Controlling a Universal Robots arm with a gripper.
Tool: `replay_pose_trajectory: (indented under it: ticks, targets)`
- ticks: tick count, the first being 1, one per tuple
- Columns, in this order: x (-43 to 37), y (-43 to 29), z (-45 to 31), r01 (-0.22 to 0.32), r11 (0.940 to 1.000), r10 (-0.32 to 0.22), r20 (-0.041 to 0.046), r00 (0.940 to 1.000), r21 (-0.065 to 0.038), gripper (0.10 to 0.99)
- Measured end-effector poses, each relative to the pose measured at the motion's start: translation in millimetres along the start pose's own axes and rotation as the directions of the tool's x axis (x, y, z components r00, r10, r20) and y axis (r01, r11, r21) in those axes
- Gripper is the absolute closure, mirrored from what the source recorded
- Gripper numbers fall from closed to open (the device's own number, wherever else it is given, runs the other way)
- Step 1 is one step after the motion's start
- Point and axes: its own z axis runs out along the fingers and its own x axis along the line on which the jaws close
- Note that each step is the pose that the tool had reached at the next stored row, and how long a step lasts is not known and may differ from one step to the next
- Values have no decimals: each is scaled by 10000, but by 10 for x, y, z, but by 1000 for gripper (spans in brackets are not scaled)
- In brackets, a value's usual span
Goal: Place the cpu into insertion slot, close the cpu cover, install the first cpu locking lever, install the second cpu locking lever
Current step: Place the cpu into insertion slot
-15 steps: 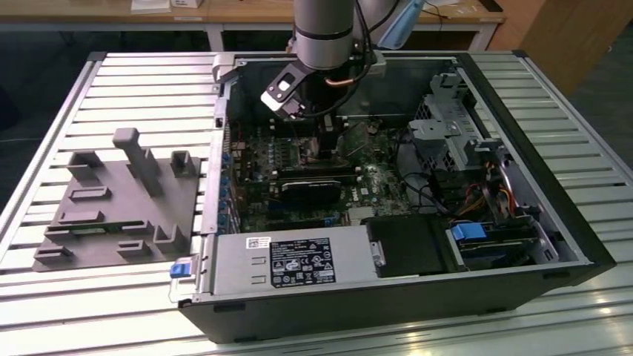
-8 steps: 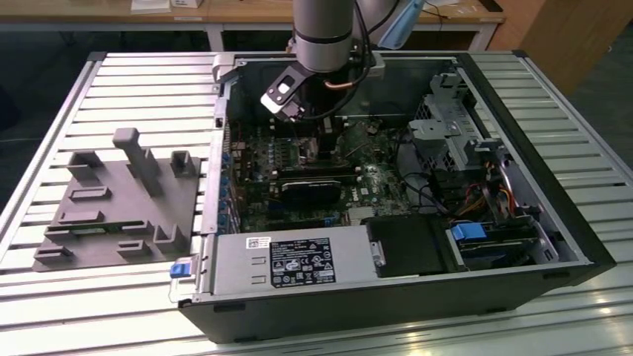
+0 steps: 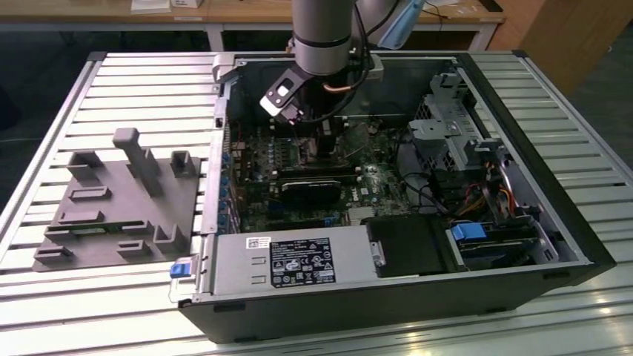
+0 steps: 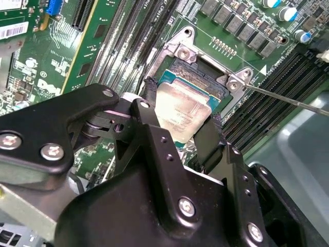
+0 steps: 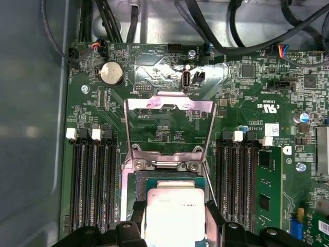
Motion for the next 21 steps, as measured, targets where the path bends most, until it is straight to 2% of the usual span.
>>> replay_pose_trajectory:
  ticks: [4, 9, 13, 21]
  targets:
    - [5, -13, 34, 0, 10000, 0, -4, 10000, 0, 545]
    - [7, -17, 41, -17, 10000, 17, -20, 10000, -1, 545]
    - [10, -25, 66, -328, 9995, 328, -3, 9995, 2, 545]
    - [56, -35, 112, -417, 9991, 417, 2, 9991, 2, 545]
